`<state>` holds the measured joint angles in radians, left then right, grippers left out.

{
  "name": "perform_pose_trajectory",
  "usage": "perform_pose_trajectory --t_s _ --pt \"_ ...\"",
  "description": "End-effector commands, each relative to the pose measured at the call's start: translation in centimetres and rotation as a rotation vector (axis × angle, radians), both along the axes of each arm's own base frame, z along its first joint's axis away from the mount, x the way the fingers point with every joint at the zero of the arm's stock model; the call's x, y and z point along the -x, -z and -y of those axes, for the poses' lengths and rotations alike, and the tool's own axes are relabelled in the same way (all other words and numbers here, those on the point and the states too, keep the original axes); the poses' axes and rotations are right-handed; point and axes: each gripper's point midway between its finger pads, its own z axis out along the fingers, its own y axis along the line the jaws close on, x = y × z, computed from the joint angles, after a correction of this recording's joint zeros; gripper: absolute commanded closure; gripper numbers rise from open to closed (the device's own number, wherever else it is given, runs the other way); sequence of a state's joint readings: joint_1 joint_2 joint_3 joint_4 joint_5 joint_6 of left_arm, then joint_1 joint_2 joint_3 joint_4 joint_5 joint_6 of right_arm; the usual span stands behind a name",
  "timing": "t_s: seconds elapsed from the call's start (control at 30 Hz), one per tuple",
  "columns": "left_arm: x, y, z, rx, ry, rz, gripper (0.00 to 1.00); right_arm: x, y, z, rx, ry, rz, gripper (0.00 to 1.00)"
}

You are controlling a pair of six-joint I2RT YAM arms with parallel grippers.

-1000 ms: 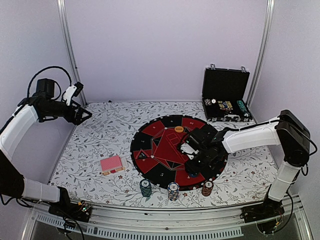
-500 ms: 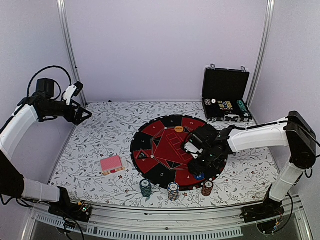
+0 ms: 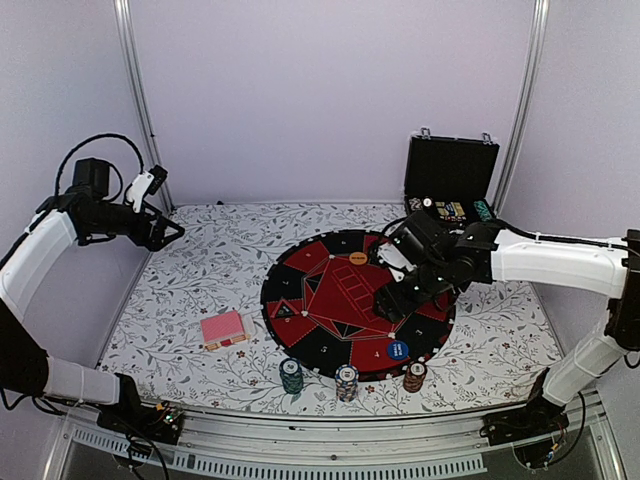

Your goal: Distribute texas hold em gaming equipment

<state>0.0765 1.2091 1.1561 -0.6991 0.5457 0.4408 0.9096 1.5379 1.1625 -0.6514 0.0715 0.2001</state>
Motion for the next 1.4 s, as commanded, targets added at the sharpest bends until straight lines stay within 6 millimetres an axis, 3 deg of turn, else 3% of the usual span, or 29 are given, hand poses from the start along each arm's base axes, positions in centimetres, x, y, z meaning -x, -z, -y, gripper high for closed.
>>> perform_pose_trajectory --t_s 0.0,0.13,0.3,0.43,1.1,1.37 --pt "0.5 0.6 0.5 0.022 0.003 -0.021 0.00 4.0 1.0 4.9 0.081 0.114 -0.133 0.32" --pt "0.4 2.2 0.5 0.027 -0.023 -0.056 0.00 6.4 1.4 7.4 0.102 0.168 -0.204 0.33" --pt "1.0 4.4 0.8 0.006 -0.028 -0.108 0.00 8.8 0.9 6.6 0.040 0.116 -0.275 0.29" --pt "1.1 4.9 0.9 -0.009 -0.026 -0.115 0.00 9.7 2.3 6.6 0.071 0.093 -0.308 0.28" --pt "1.0 3.8 1.3 -0.025 -0.006 -0.106 0.00 11.6 6.9 5.8 0.191 0.049 -0.342 0.28" --pt "0.9 3.6 1.3 -0.032 -0.006 -0.100 0.00 11.6 7.6 5.4 0.199 0.039 -0.345 0.37"
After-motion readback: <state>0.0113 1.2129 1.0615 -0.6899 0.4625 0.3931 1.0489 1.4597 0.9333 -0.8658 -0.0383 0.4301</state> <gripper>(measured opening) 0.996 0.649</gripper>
